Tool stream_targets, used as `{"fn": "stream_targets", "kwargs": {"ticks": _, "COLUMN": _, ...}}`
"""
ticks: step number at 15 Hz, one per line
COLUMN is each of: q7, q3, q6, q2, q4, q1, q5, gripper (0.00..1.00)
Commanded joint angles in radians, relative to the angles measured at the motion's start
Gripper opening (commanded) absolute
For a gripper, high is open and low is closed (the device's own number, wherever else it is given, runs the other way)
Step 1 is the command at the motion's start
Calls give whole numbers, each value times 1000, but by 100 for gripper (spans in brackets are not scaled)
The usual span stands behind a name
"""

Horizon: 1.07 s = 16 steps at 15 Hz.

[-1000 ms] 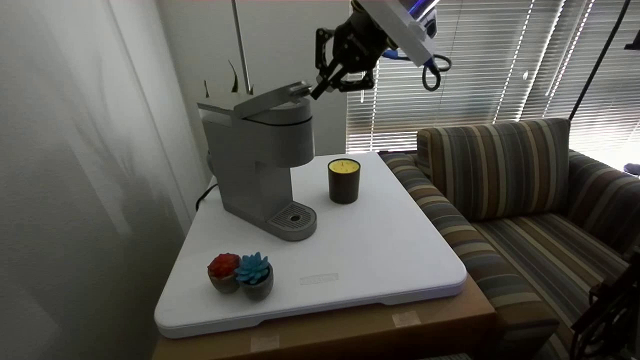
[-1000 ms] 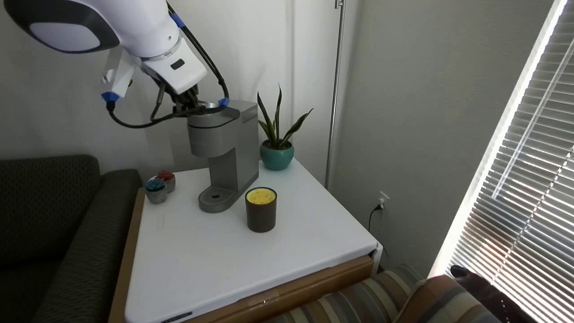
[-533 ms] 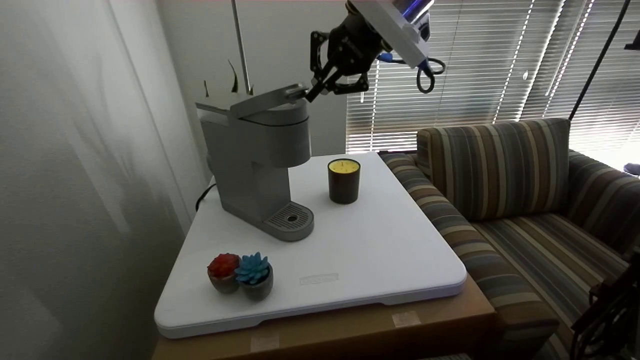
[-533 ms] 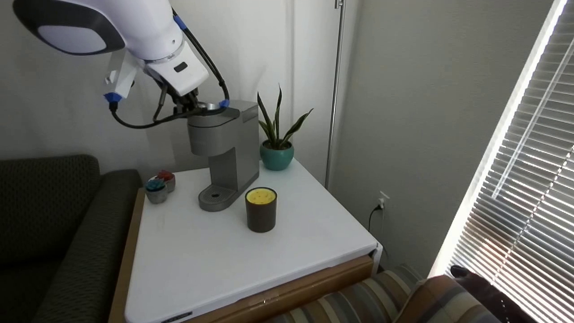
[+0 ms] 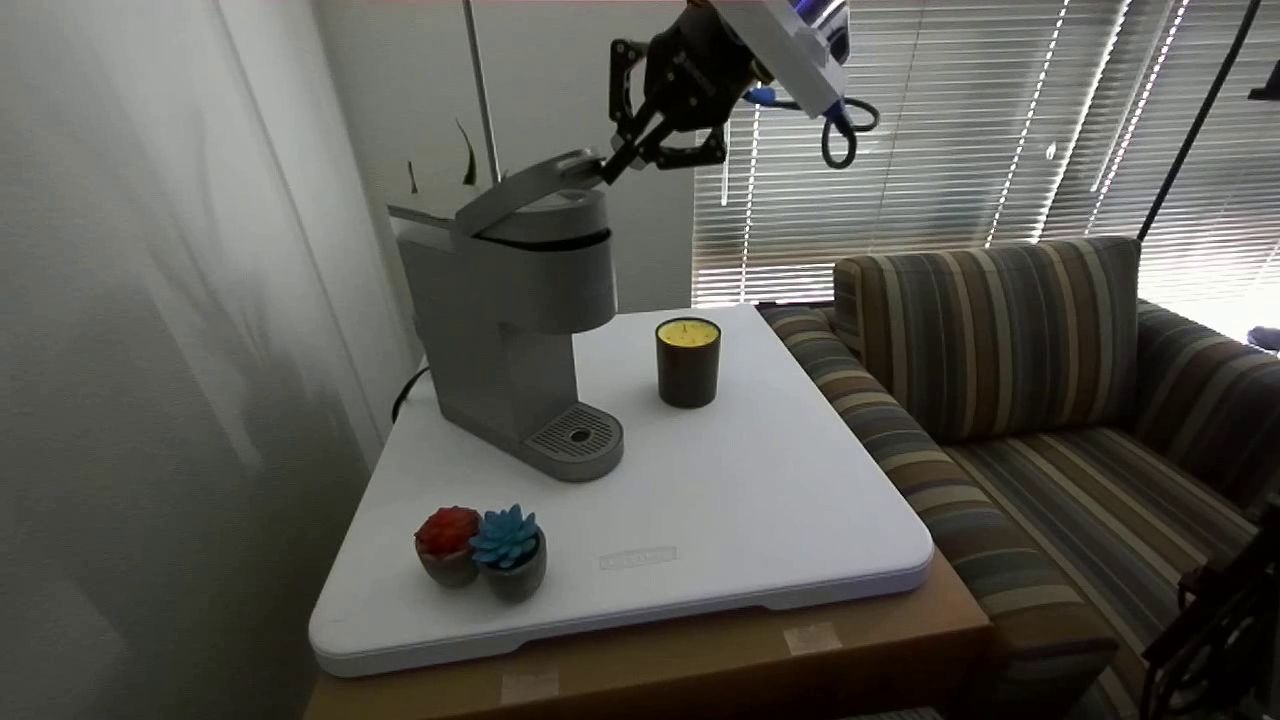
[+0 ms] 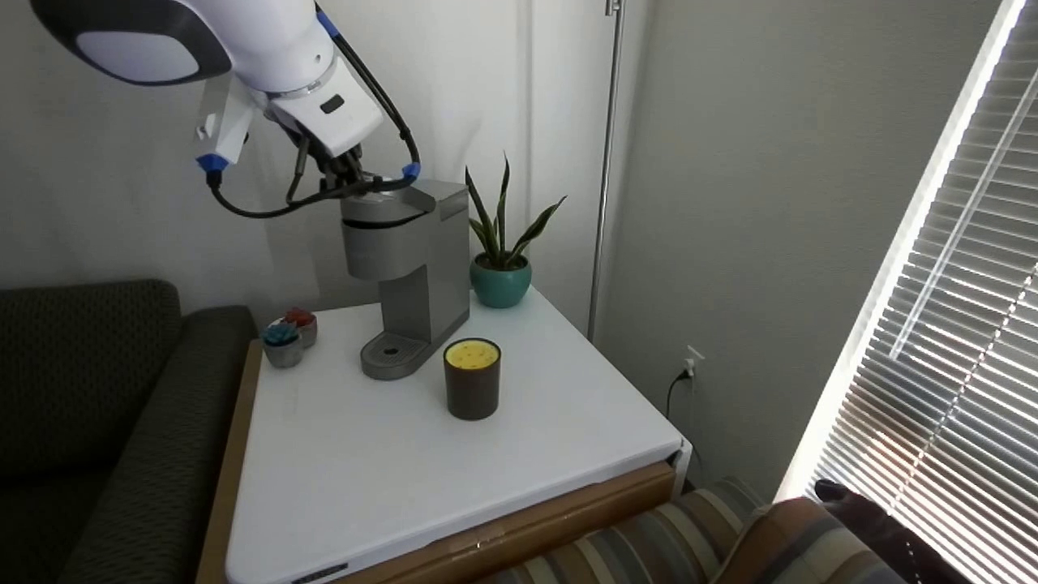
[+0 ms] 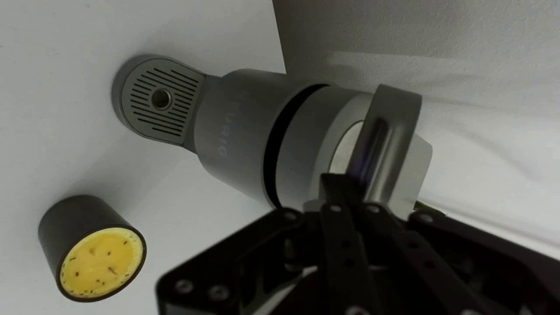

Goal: Open the grey coffee maker then close it

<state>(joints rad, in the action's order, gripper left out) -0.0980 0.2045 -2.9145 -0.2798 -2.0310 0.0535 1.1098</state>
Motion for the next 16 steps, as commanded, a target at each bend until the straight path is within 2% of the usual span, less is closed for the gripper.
{"fn": "stream_targets", "kwargs": {"ticks": 1, "q7": -3, "q3": -10, "q6": -4, "q2": -10, "q4": 44, "q1": 5, "q5": -46, "gripper": 0}}
{"fn": "stream_targets", "kwargs": {"ticks": 16, "q7": -70, "q3": -41, "q6": 17, "q2": -49, "q4": 183, "q1": 11, "q5": -265, "gripper": 0}}
